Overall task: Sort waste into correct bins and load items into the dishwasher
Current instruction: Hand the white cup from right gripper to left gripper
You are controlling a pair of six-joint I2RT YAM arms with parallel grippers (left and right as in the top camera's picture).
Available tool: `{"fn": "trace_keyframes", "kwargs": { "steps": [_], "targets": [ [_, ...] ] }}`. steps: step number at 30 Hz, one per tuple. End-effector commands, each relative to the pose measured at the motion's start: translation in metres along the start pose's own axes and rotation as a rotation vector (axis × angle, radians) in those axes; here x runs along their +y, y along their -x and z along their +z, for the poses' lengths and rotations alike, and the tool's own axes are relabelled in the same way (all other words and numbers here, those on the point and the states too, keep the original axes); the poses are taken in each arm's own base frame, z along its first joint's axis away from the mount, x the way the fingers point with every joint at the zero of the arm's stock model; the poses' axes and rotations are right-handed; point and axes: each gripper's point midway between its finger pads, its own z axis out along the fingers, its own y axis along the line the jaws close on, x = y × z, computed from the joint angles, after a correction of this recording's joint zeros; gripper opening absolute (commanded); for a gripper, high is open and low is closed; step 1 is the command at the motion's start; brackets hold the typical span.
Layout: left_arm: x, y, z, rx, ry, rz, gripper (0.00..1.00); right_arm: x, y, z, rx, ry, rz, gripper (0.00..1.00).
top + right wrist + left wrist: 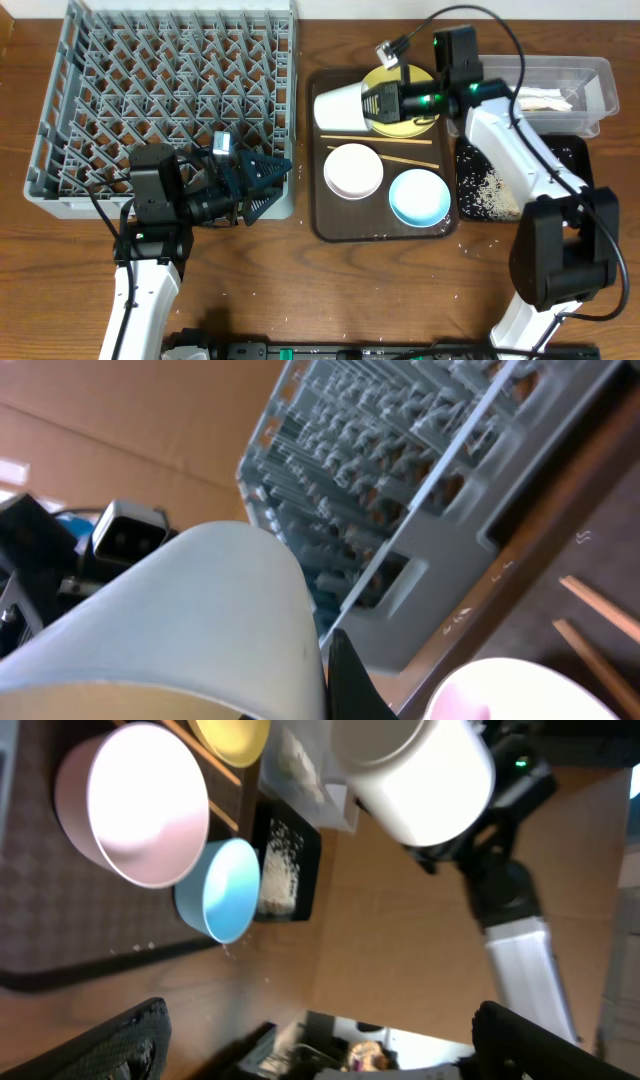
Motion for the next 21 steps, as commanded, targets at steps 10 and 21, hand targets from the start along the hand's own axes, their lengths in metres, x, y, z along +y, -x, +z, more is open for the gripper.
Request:
{"fn": "trace_keyframes", "kwargs": {
  "steps": [10, 21],
  "targets": [
    [-0.008, -0.001, 0.000, 0.009, -0.016, 0.122, 0.98, 0.047, -0.053, 0.047, 0.167, 0.267, 0.019, 0.01],
    [-0.002, 0.015, -0.001, -0.074, 0.030, 0.136, 0.98, 0.072, -0.069, 0.062, 0.242, 0.345, 0.038, 0.01]
  ]
}}
